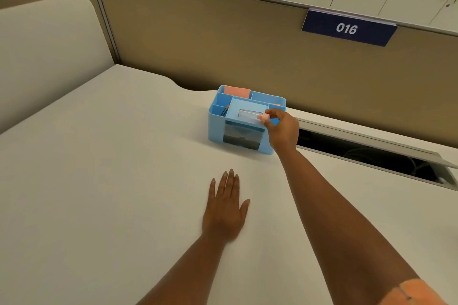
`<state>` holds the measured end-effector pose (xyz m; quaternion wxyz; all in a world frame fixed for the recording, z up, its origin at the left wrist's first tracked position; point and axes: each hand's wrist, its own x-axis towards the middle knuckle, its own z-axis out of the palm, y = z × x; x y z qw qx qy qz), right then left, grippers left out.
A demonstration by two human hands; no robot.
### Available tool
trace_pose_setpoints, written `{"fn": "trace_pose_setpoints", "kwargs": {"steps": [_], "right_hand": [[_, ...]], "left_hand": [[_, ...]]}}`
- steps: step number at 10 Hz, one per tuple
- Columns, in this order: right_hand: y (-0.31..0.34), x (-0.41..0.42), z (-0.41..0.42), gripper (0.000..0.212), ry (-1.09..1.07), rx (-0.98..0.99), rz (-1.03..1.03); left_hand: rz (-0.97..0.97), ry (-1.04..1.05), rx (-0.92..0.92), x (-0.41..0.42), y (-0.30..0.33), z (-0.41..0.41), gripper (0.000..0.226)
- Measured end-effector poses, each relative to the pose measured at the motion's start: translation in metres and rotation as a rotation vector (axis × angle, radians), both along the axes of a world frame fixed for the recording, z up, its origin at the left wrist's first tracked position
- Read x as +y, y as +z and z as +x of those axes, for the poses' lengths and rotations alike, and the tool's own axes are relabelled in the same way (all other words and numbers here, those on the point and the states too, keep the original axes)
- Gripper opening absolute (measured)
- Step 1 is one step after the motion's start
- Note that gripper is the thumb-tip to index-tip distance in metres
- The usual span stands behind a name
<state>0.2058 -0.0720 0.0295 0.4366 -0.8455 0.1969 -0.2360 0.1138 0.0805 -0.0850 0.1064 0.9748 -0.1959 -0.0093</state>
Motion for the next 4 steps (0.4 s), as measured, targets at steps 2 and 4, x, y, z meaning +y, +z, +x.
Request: {"fn": "trace_pose_setpoints", "kwargs": {"steps": [2,4], "right_hand": [[-0.005,0.007,0.004,0.034,-0.022,0.042,-0.012],[0.009,-0.001,-0.020,0.033,-0.052,0.044,0.001]], "left_hand": [[0.009,-0.016,0.048,0.001,-0.003,0.000,0.066],[-0.080,-0.048,0.078,0.001,0.000,0.000,0.081]]}}
